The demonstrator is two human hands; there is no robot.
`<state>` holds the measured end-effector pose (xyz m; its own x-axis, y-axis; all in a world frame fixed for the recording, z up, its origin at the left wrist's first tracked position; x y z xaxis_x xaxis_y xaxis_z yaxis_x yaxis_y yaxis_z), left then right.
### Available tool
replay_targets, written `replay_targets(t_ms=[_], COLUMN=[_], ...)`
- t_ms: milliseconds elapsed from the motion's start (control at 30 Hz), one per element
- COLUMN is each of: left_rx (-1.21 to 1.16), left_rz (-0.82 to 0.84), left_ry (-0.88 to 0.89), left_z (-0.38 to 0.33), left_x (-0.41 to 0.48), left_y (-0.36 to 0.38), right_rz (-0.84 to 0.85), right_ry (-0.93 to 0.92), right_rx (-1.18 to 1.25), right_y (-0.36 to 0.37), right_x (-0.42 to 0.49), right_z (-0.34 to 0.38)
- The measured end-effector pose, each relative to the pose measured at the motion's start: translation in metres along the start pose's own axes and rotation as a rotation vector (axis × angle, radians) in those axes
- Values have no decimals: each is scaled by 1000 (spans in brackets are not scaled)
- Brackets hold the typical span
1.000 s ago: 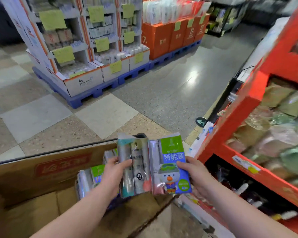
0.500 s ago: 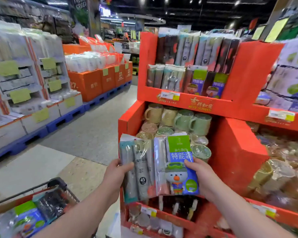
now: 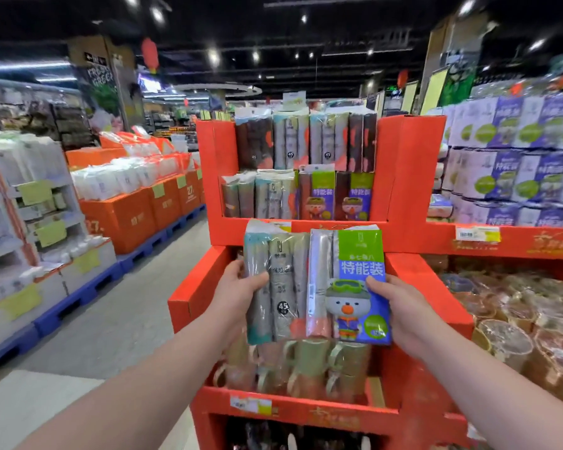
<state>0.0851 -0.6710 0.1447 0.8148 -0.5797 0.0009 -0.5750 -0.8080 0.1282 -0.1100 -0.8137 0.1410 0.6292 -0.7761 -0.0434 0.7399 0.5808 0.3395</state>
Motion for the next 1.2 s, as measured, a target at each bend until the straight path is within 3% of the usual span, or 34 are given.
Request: replay_targets(t_ms=[400, 667, 833, 1000, 1200], left_rx=[-31, -40, -38, 42, 322], left_rz=[136, 158, 149, 76, 4], left_ry=[253, 253, 245, 274, 209], left_z=[-88, -91, -85, -75, -49], left_x=[168, 257, 280, 295, 298], left_y=[31, 53, 69, 69, 68], right_rz=[-119, -199, -163, -110, -65], right_ry=[-192, -229, -267, -253, -248], right_rx=[-14, -22, -43, -51, -65], right_y=[40, 45, 49, 51, 55], right_x=[114, 154, 174, 200, 246], right_z=[57, 61, 72, 79, 79])
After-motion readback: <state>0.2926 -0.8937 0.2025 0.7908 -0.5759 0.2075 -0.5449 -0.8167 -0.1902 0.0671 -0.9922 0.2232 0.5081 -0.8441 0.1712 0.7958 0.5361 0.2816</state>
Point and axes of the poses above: each hand's wrist, its own x-axis towards the middle knuckle, its own y-axis out of the palm, z = x × y, the point moved 4 cm from there along x, towards the middle knuckle, and after that the axes turned 3 degrees about -z, right-handed, at the moved point
